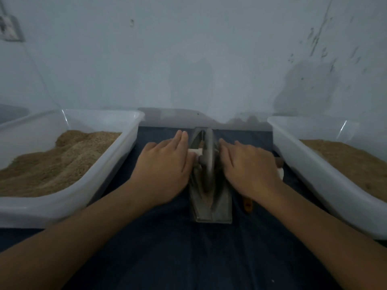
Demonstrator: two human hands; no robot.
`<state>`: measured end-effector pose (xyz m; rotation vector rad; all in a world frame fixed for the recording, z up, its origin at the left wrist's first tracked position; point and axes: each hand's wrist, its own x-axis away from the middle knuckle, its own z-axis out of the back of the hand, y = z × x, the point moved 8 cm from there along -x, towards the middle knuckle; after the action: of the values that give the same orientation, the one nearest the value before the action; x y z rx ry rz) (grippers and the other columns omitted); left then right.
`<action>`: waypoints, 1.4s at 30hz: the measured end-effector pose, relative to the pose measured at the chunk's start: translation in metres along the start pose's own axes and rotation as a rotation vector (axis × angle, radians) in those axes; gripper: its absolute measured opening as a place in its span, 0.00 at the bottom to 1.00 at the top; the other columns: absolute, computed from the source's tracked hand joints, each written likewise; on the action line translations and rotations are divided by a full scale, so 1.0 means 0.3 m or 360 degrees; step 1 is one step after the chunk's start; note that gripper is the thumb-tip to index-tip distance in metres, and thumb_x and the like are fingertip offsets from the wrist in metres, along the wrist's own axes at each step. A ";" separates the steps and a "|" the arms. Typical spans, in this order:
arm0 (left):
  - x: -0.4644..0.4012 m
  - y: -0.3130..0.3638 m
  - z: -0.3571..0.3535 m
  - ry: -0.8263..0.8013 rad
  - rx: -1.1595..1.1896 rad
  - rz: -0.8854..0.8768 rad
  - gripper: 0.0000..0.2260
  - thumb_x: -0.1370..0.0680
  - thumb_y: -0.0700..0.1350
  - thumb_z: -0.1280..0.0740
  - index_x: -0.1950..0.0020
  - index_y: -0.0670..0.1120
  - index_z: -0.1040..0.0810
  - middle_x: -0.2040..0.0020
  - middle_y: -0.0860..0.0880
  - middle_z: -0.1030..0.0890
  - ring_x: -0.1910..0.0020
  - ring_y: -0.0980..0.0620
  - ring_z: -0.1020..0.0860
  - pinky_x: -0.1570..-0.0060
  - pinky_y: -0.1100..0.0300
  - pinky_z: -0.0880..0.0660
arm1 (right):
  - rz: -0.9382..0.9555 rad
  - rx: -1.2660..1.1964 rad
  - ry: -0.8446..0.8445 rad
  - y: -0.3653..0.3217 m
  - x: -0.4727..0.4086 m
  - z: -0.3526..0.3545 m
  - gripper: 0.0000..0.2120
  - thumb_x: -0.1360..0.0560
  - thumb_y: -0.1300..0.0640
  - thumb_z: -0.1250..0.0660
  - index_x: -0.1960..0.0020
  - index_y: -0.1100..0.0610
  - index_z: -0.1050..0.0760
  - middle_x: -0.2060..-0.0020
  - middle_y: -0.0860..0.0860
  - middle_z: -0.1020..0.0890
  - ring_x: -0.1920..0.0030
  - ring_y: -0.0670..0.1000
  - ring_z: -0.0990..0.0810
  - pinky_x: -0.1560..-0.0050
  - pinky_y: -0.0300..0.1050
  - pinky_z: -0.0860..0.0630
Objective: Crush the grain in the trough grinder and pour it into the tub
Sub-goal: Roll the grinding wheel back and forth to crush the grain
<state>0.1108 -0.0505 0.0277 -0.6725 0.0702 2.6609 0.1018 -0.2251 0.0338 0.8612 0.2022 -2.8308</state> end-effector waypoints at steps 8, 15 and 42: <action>0.000 -0.007 -0.011 -0.0023 0.0083 0.0014 0.30 0.14 0.59 0.57 0.19 0.44 0.35 0.21 0.46 0.31 0.26 0.47 0.28 0.32 0.46 0.29 | -0.0003 0.0010 -0.0062 -0.002 -0.034 -0.009 0.26 0.15 0.46 0.55 0.44 0.50 0.18 0.45 0.52 0.14 0.32 0.53 0.22 0.44 0.51 0.24; -0.355 -0.112 -0.165 -0.0236 -0.0010 0.0208 0.18 0.14 0.55 0.55 0.44 0.48 0.29 0.34 0.44 0.22 0.43 0.38 0.21 0.51 0.44 0.29 | -0.0109 0.0362 -0.0414 0.071 -0.369 -0.185 0.19 0.15 0.52 0.51 0.50 0.55 0.22 0.55 0.52 0.20 0.60 0.54 0.28 0.62 0.48 0.36; -0.336 -0.090 -0.134 -0.0042 0.0015 0.0254 0.21 0.16 0.58 0.54 0.40 0.49 0.27 0.44 0.43 0.17 0.46 0.39 0.19 0.53 0.46 0.32 | -0.0164 0.0318 -0.0410 0.074 -0.327 -0.174 0.13 0.16 0.55 0.50 0.52 0.52 0.29 0.48 0.54 0.18 0.56 0.56 0.25 0.63 0.48 0.36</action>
<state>0.2204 -0.0679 0.0405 -0.6538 0.1344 2.8191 0.2146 -0.2249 0.0441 0.5236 -0.0743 -3.0610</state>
